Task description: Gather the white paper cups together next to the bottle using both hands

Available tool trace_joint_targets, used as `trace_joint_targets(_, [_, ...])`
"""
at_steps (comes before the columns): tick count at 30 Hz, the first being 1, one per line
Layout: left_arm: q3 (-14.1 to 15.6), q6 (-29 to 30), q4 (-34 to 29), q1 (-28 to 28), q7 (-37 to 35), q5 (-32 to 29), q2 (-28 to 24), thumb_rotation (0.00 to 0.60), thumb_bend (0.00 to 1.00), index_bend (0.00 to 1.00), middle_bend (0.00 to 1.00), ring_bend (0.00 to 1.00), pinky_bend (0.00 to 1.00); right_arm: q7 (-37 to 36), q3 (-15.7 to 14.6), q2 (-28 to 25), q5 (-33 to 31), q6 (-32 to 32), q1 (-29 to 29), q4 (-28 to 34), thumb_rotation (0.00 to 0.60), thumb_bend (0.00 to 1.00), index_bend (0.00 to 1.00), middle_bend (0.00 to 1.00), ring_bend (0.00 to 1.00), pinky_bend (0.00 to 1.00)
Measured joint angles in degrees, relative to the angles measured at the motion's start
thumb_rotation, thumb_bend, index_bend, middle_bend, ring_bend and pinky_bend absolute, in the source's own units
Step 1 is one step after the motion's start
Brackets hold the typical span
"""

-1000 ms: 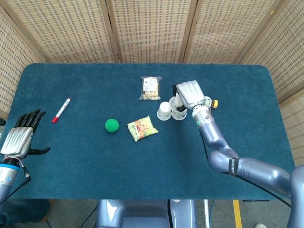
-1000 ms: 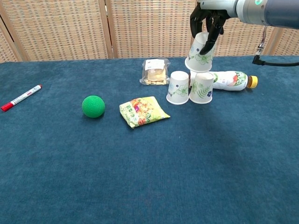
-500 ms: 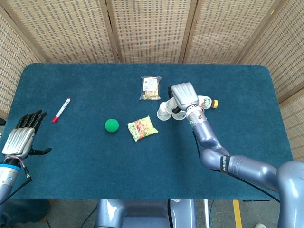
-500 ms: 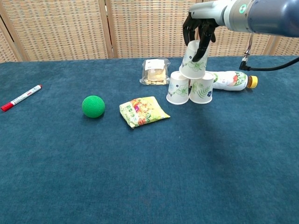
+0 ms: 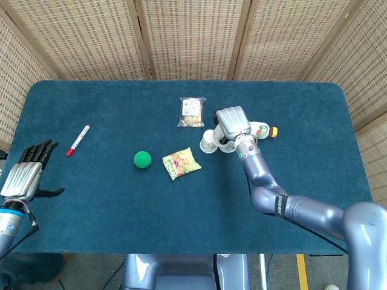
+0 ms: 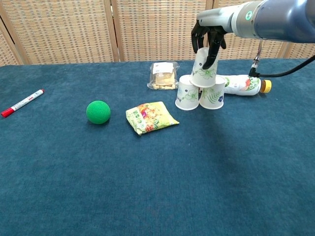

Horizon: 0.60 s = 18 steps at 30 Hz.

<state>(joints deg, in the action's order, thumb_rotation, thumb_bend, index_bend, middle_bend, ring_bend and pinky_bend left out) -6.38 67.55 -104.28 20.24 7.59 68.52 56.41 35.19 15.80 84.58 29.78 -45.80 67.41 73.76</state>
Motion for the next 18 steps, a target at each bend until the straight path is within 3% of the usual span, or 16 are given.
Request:
trace_joint_targets(1, [0.00,-0.02,0.00,-0.01,-0.08,0.03,-0.02,0.600,0.00,0.00,0.00,0.00,0.00,0.11,-0.13,-0.17,-0.59,0.53,0.09,0.13,0.600,0.12,0.21,0.17,0.21,0.40])
trace_joint_targets(4, [-0.08,-0.07,-0.03,-0.03,-0.48,0.02,-0.12,0.600,0.00,0.00,0.00,0.00,0.00,0.44,-0.39,-0.82,-2.36,1.52,0.46,0.61,0.600,0.06,0.08,0.02,0.06,0.22])
trace_joint_targets(12, [-0.05,-0.21,-0.25,-0.15,-1.42,0.77,-0.57,0.600,0.00,0.00,0.00,0.00,0.00,-1.32,0.18,-3.94,1.85,-2.39,-0.58,6.29,0.600,0.06,0.06,0.00,0.03,0.18])
trace_joint_targets(18, [0.19,0.58,-0.66,-0.61,-2.15,2.35,-0.89,0.600,0.00,0.00,0.00,0.00,0.00,-1.98,-0.06,-10.35,6.32,-8.53,-3.90,16.48,0.600,0.06,0.06,0.00,0.02,0.12])
